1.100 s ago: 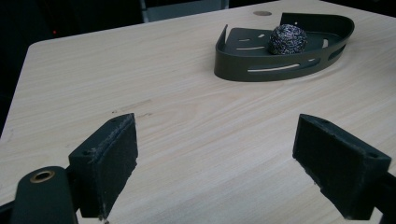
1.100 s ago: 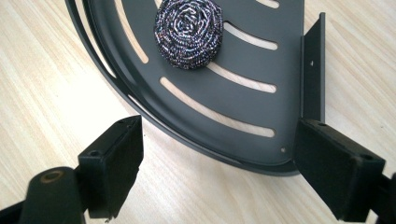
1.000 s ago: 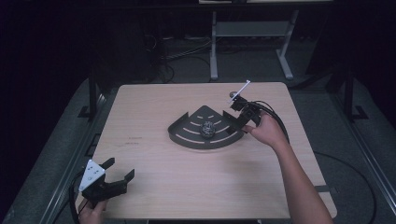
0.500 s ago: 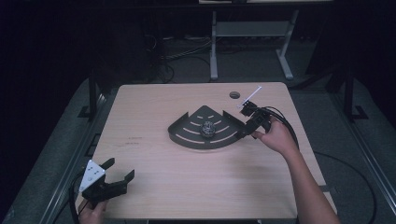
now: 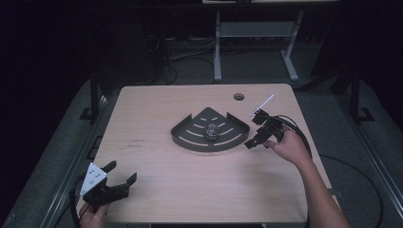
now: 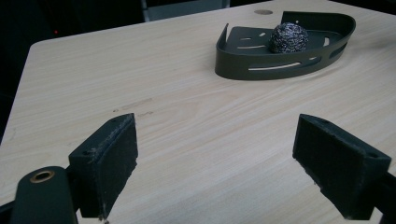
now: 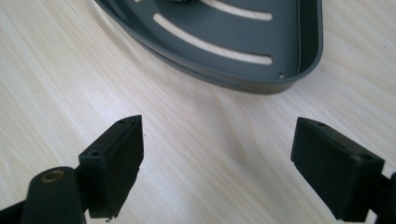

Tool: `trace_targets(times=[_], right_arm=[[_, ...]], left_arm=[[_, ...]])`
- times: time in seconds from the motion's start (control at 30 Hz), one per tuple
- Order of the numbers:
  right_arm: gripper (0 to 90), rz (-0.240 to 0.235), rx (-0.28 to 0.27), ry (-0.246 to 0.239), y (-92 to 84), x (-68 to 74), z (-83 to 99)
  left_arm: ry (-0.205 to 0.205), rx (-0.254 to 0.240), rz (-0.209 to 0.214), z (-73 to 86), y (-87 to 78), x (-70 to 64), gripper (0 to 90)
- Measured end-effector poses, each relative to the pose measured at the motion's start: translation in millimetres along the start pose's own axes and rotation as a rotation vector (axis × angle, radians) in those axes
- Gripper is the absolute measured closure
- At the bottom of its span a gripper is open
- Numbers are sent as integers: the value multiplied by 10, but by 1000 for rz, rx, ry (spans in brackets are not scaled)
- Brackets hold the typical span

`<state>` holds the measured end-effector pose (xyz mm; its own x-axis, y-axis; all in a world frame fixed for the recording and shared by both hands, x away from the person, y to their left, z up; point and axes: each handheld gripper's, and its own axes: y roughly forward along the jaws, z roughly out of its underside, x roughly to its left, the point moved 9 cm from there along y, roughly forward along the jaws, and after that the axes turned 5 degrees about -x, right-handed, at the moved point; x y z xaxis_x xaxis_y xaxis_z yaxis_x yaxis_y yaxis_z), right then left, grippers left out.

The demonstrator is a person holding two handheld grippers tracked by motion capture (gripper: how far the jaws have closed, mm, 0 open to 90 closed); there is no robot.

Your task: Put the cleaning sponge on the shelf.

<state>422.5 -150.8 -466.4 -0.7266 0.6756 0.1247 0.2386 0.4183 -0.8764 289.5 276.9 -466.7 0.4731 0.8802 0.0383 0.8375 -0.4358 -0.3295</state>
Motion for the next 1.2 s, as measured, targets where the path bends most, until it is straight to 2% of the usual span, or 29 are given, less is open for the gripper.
trace_targets(times=[0.63,1.2], right_arm=[[168,4,-42,54,-112,-99,407],[168,16,-47,92,-143,-147,702]], left_arm=[[1,7,0,15,5,-1,133],[1,9,2,19,11,-12,132]])
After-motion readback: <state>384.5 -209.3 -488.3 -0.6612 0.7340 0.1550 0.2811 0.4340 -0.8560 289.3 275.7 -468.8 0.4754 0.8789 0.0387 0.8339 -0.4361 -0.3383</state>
